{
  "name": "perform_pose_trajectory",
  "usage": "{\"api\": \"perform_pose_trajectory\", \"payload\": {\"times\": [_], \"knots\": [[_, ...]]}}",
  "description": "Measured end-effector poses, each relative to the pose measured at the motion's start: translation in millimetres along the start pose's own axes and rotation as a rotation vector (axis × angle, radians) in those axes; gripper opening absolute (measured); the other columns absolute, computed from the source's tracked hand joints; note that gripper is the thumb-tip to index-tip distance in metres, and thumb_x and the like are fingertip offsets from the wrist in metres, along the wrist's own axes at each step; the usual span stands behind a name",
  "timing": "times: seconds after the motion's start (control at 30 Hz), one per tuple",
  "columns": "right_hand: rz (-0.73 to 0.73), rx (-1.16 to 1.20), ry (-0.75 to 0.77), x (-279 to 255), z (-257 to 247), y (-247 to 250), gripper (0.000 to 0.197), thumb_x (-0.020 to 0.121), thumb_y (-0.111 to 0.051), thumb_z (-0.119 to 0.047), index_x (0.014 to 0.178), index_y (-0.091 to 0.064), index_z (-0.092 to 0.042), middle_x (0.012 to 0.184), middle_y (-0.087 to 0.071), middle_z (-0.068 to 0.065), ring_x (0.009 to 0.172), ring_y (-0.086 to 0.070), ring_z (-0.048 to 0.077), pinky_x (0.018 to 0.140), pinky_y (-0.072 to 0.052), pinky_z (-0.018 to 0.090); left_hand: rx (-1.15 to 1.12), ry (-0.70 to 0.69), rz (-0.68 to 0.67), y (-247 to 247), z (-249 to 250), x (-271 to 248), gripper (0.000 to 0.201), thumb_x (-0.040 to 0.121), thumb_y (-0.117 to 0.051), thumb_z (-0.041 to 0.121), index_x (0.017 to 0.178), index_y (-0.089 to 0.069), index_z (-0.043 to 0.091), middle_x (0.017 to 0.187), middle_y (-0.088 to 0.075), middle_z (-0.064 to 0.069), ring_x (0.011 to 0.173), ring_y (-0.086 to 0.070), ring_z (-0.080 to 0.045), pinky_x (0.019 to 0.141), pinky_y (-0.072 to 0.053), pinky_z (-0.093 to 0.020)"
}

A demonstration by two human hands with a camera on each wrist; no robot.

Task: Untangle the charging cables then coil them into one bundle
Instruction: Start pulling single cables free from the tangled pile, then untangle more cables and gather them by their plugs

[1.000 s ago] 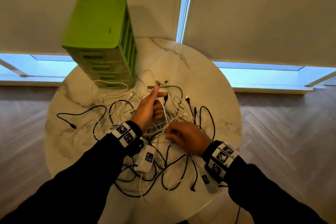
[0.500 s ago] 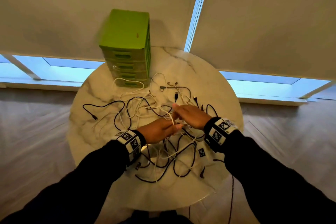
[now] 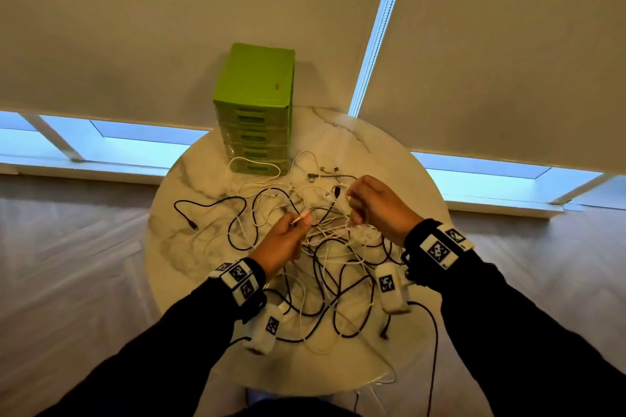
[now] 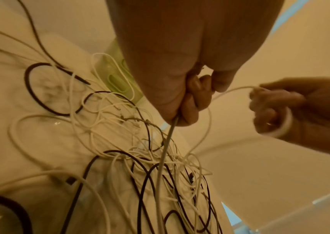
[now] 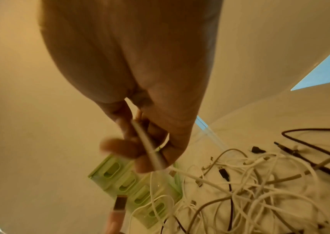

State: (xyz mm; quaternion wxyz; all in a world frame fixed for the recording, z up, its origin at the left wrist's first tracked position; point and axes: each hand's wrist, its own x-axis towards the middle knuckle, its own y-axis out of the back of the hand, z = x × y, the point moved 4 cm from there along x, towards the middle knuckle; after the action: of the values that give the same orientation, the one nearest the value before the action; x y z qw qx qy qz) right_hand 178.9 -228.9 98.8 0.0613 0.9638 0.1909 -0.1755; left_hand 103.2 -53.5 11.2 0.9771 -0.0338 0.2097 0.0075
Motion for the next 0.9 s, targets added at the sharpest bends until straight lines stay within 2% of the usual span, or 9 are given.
{"api": "perform_pose_trajectory", "payload": {"times": [0.1, 0.2, 0.3, 0.4, 0.5, 0.57, 0.63, 0.77, 0.9], "knots": [[-0.063, -0.053, -0.061, -16.2, -0.3, 2.7, 0.021, 0.100, -0.041, -0.017, 0.080, -0.046, -0.014, 0.063, -0.029, -0.002, 0.051, -0.027, 0.014, 0.052, -0.040, 0.029, -0.129, 0.056, 0.081, 8.7, 0.1, 4.7, 0.025, 0.100, -0.056, 0.042, 0.091, -0.055, 0.019, 0.063, -0.034, 0.007, 0.053, -0.031, -0.010, 0.056, -0.029, -0.029], [-0.087, -0.138, -0.035, -25.3, 7.9, -0.1, 0.019, 0.101, -0.041, -0.018, 0.084, -0.047, -0.013, 0.064, -0.031, -0.004, 0.054, -0.029, 0.013, 0.054, -0.038, 0.029, -0.191, 0.100, 0.094, 8.7, 2.4, 6.3, 0.037, 0.103, -0.047, 0.043, 0.074, -0.043, 0.020, 0.057, -0.027, 0.005, 0.048, -0.023, -0.011, 0.053, -0.020, -0.028], [0.028, -0.106, 0.091, -29.8, 9.9, -0.9, 0.019, 0.105, -0.040, -0.018, 0.087, -0.046, -0.017, 0.067, -0.036, -0.005, 0.060, -0.034, 0.013, 0.062, -0.039, 0.033, -0.295, 0.127, 0.037, 3.6, 1.5, 6.6, 0.044, 0.105, -0.041, 0.044, 0.072, -0.048, 0.015, 0.055, -0.029, 0.001, 0.045, -0.023, -0.012, 0.050, -0.020, -0.026], [0.032, -0.228, 0.210, -37.6, 10.2, -10.4, 0.017, 0.107, -0.039, -0.022, 0.092, -0.044, -0.015, 0.075, -0.040, 0.001, 0.067, -0.038, 0.017, 0.065, -0.042, 0.034, -0.426, 0.132, 0.016, -1.8, 6.4, 3.2, 0.047, 0.107, -0.036, 0.043, 0.081, -0.058, 0.010, 0.061, -0.047, -0.003, 0.047, -0.042, -0.013, 0.049, -0.033, -0.025], [-0.045, -0.423, 0.316, -45.0, 19.1, -31.3, 0.017, 0.108, -0.038, -0.024, 0.100, -0.044, -0.010, 0.078, -0.043, 0.002, 0.065, -0.039, 0.011, 0.062, -0.039, 0.031, -0.543, 0.116, -0.005, -5.9, 13.1, 2.3, 0.051, 0.107, -0.033, 0.044, 0.105, -0.066, 0.005, 0.088, -0.072, -0.012, 0.075, -0.068, -0.019, 0.070, -0.050, -0.030], [-0.075, -0.533, 0.337, -47.3, 29.9, -43.2, 0.015, 0.108, -0.038, -0.024, 0.102, -0.046, -0.012, 0.076, -0.046, -0.003, 0.062, -0.040, 0.006, 0.060, -0.037, 0.025, -0.648, 0.110, -0.041, -8.1, 18.4, 1.1, 0.049, 0.107, -0.033, 0.039, 0.118, -0.063, 0.002, 0.108, -0.072, -0.018, 0.092, -0.071, -0.024, 0.082, -0.054, -0.034], [-0.085, -0.575, 0.333, -48.5, 39.0, -51.0, 0.011, 0.108, -0.038, -0.024, 0.102, -0.045, -0.017, 0.074, -0.048, -0.004, 0.060, -0.041, 0.007, 0.059, -0.037, 0.026, -0.751, 0.104, -0.064, -8.7, 23.8, -1.6, 0.044, 0.105, -0.036, 0.033, 0.120, -0.061, 0.000, 0.112, -0.072, -0.020, 0.096, -0.071, -0.028, 0.088, -0.056, -0.037], [-0.010, -0.530, 0.324, -48.3, 47.8, -57.1, 0.012, 0.107, -0.039, -0.024, 0.100, -0.044, -0.016, 0.074, -0.049, 0.002, 0.061, -0.041, 0.010, 0.060, -0.038, 0.036, -0.827, 0.111, -0.069, -6.9, 29.7, -6.0, 0.041, 0.102, -0.033, 0.032, 0.101, -0.062, 0.002, 0.080, -0.068, -0.013, 0.073, -0.067, -0.025, 0.070, -0.058, -0.035], [-0.022, -0.512, 0.293, -46.6, 60.2, -69.2, 0.017, 0.108, -0.038, -0.027, 0.101, -0.045, -0.013, 0.074, -0.050, 0.001, 0.060, -0.039, 0.007, 0.060, -0.036, 0.032, -0.857, 0.072, -0.063, -12.0, 35.2, -6.6, 0.038, 0.097, -0.026, 0.033, 0.078, -0.049, 0.009, 0.058, -0.035, -0.001, 0.054, -0.041, -0.017, 0.059, -0.038, -0.032]]}}
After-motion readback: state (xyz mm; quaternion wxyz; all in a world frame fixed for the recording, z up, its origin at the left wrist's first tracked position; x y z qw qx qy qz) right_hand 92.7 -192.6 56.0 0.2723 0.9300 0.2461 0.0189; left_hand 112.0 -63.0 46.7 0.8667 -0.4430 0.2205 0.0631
